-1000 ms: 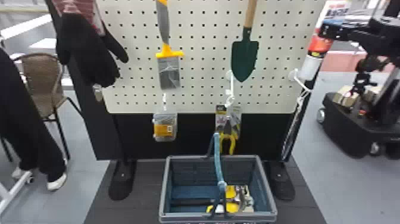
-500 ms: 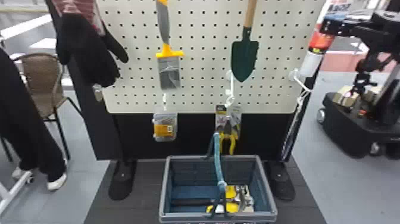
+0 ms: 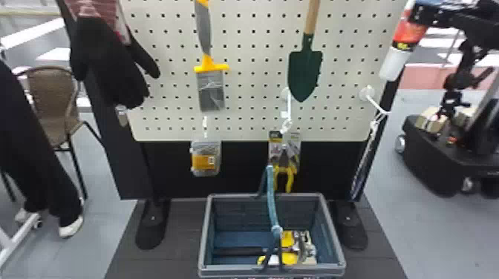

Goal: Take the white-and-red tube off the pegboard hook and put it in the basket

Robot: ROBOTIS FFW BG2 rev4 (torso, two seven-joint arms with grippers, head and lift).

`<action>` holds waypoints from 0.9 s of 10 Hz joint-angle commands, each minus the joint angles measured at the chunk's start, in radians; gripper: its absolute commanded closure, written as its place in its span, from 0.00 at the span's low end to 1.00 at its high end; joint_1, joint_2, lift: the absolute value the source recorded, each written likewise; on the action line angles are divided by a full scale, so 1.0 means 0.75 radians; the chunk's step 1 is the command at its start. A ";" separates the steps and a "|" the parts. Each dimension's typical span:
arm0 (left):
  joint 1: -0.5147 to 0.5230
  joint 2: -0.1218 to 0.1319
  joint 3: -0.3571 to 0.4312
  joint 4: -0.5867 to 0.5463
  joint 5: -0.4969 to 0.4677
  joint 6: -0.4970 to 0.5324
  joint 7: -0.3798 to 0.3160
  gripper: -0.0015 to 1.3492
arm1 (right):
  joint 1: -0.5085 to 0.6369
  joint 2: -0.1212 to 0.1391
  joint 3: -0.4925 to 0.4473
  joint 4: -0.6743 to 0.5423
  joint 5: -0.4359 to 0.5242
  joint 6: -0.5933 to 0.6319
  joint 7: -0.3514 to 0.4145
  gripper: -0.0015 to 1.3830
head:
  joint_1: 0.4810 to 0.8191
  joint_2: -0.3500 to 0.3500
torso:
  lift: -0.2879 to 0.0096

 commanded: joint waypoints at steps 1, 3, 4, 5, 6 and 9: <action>-0.001 0.001 -0.001 0.000 0.002 0.000 0.000 0.35 | 0.026 0.000 -0.019 -0.072 -0.019 0.013 -0.027 0.74 | 0.20 0.50 | 0.63; 0.005 -0.003 0.001 0.000 0.000 0.002 0.000 0.35 | 0.177 0.049 -0.129 -0.281 -0.060 0.060 -0.134 0.74 | 0.20 0.50 | 0.63; 0.002 -0.001 -0.001 0.000 0.000 0.002 0.000 0.35 | 0.257 0.078 -0.178 -0.379 -0.097 0.069 -0.189 0.74 | 0.20 0.50 | 0.63; -0.001 0.001 -0.003 0.000 0.000 0.002 0.000 0.35 | 0.346 0.110 -0.225 -0.478 -0.113 0.079 -0.232 0.74 | 0.20 0.50 | 0.63; -0.007 0.005 -0.005 0.000 0.002 0.002 0.000 0.35 | 0.444 0.151 -0.262 -0.540 -0.154 0.079 -0.275 0.74 | 0.20 0.50 | 0.63; -0.018 0.009 -0.015 0.000 0.006 0.012 0.000 0.35 | 0.604 0.260 -0.295 -0.579 -0.191 0.067 -0.293 0.74 | 0.20 0.50 | 0.63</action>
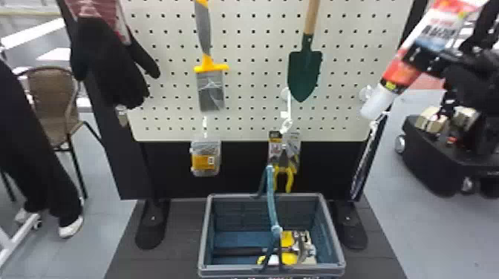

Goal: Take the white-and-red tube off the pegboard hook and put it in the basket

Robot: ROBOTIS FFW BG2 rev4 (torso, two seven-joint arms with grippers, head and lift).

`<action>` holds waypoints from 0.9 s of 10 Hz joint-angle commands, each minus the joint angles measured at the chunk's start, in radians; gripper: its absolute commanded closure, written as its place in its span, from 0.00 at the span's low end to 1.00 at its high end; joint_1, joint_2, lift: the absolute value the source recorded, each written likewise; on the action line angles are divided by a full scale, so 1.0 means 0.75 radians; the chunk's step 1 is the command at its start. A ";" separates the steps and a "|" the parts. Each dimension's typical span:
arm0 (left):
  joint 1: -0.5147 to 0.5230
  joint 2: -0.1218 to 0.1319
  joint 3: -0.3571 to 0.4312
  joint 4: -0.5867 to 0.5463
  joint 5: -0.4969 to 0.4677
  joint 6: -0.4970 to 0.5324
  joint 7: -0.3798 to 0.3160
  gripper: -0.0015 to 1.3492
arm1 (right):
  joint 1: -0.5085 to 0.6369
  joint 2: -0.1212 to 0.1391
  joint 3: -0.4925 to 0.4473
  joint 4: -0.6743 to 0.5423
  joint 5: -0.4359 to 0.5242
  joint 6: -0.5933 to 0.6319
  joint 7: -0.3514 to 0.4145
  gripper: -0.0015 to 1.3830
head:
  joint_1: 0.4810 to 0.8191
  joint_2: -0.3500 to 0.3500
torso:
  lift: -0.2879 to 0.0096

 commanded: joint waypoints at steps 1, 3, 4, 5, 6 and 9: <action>-0.008 0.000 -0.006 0.000 0.000 0.008 0.000 0.35 | 0.031 0.036 0.009 0.003 -0.002 -0.010 0.000 0.74 | 0.20 0.50 | 0.63; -0.016 0.008 -0.010 0.000 0.000 0.008 0.000 0.35 | 0.062 0.075 0.050 0.033 -0.008 -0.026 0.002 0.74 | 0.20 0.50 | 0.63; -0.016 0.010 -0.013 0.000 0.006 0.008 0.000 0.35 | 0.074 0.096 0.058 0.065 -0.008 -0.041 0.004 0.74 | 0.20 0.50 | 0.63; -0.016 0.012 -0.013 0.000 0.006 0.008 0.000 0.35 | 0.082 0.110 0.071 0.101 -0.008 -0.053 0.013 0.74 | 0.20 0.50 | 0.63; -0.016 0.014 -0.015 0.000 0.011 0.010 0.000 0.35 | 0.085 0.116 0.089 0.144 -0.008 -0.067 0.025 0.74 | 0.20 0.50 | 0.63; -0.019 0.018 -0.017 0.000 0.017 0.012 0.000 0.35 | 0.094 0.135 0.144 0.262 -0.006 -0.100 0.049 0.74 | 0.20 0.50 | 0.63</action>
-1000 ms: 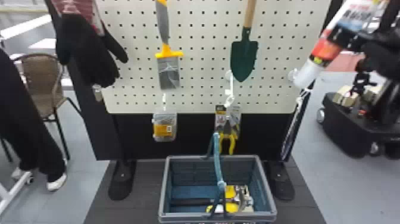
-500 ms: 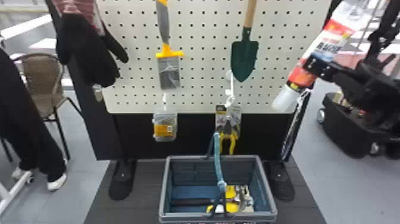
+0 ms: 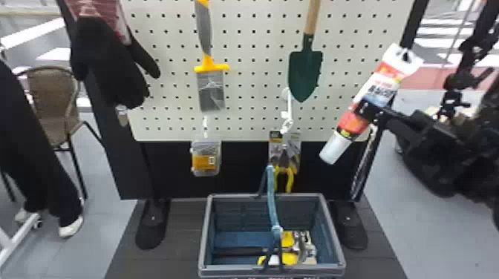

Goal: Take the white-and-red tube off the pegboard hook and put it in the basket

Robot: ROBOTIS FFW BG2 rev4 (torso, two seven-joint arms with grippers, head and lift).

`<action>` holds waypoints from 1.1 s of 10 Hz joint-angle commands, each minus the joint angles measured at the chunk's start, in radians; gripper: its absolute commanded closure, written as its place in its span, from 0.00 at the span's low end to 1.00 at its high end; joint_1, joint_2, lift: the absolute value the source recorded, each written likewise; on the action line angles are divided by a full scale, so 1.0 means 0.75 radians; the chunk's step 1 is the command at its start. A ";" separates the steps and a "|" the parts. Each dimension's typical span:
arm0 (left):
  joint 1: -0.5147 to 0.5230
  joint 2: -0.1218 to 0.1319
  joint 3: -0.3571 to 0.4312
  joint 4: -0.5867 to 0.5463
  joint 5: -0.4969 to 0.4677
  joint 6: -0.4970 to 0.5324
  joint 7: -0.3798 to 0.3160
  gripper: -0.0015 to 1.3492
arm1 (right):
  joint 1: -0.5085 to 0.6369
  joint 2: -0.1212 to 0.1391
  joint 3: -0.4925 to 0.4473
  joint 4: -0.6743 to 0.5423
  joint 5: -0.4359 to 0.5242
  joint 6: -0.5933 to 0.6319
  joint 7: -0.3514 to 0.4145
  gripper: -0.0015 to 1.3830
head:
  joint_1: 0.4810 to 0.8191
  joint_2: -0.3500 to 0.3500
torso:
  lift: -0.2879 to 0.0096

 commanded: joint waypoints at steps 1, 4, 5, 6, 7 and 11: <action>0.001 -0.002 0.000 0.000 0.003 0.002 0.000 0.35 | 0.000 0.007 0.043 0.077 0.001 -0.014 0.008 0.74 | 0.20 0.50 | 0.63; 0.001 0.000 0.000 0.000 0.013 0.002 0.000 0.35 | 0.017 0.017 0.059 0.136 0.033 -0.025 0.024 0.74 | 0.20 0.50 | 0.63; 0.001 0.002 -0.002 0.000 0.017 0.002 0.000 0.35 | 0.025 0.017 0.059 0.136 0.044 -0.027 0.024 0.74 | 0.20 0.50 | 0.63; 0.001 0.002 -0.002 0.000 0.013 0.000 0.000 0.35 | 0.031 0.019 0.059 0.139 0.054 -0.027 0.028 0.74 | 0.20 0.50 | 0.63; 0.001 0.004 -0.004 0.000 0.013 0.002 0.000 0.35 | 0.037 0.021 0.065 0.156 0.064 -0.027 0.030 0.74 | 0.20 0.50 | 0.63; -0.014 0.027 -0.025 0.000 0.040 0.012 0.000 0.35 | 0.048 0.021 0.096 0.218 0.068 -0.027 0.042 0.74 | 0.20 0.50 | 0.63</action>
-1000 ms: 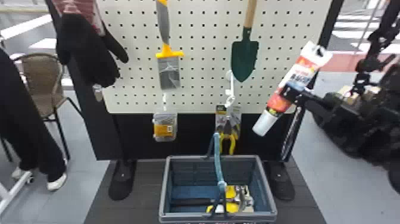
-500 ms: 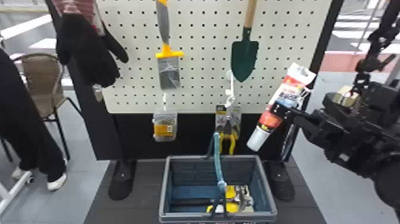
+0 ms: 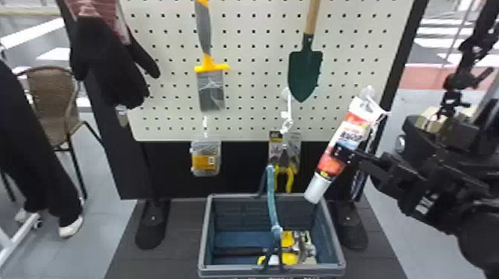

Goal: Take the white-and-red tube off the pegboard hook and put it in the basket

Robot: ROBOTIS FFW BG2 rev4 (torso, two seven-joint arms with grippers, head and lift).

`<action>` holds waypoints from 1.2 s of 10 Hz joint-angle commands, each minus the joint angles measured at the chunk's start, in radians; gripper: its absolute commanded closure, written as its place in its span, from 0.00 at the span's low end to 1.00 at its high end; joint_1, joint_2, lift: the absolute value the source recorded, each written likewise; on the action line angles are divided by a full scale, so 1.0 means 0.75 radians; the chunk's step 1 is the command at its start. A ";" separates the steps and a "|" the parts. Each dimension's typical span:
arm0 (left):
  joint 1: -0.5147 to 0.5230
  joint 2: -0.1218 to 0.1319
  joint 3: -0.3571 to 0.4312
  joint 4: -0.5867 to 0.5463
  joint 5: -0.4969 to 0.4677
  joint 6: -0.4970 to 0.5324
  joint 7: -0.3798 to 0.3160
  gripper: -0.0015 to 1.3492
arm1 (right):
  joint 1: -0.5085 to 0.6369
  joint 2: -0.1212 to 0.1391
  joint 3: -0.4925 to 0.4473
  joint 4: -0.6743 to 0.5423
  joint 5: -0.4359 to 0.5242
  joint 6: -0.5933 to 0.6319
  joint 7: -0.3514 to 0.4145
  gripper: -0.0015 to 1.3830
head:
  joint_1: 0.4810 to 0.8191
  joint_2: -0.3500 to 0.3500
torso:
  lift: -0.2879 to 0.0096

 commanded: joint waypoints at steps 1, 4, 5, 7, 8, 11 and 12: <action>0.002 0.000 -0.003 0.000 0.004 0.004 0.000 0.35 | -0.003 0.002 0.016 0.028 0.011 -0.006 0.003 0.74 | 0.20 0.50 | 0.63; -0.007 -0.002 -0.007 0.000 0.000 0.000 0.000 0.35 | 0.003 0.020 0.026 0.159 0.033 -0.047 0.009 0.74 | 0.20 0.50 | 0.63; -0.007 -0.004 -0.007 0.000 0.000 0.000 0.000 0.35 | 0.003 0.025 0.032 0.201 0.054 -0.053 0.009 0.74 | 0.20 0.50 | 0.63; -0.013 -0.006 -0.007 0.000 0.000 0.000 0.000 0.35 | -0.020 0.027 0.063 0.326 0.084 -0.082 0.019 0.74 | 0.20 0.50 | 0.63; -0.013 -0.006 -0.009 0.003 0.000 0.000 0.000 0.35 | -0.040 0.027 0.075 0.401 0.082 -0.100 0.027 0.74 | 0.20 0.50 | 0.63; -0.021 -0.008 -0.011 0.010 0.004 -0.002 -0.006 0.35 | -0.114 0.029 0.124 0.620 0.088 -0.141 0.083 0.74 | 0.20 0.50 | 0.63; -0.021 -0.012 -0.009 0.013 0.004 -0.002 -0.010 0.35 | -0.146 0.029 0.157 0.699 0.088 -0.154 0.105 0.74 | 0.20 0.50 | 0.63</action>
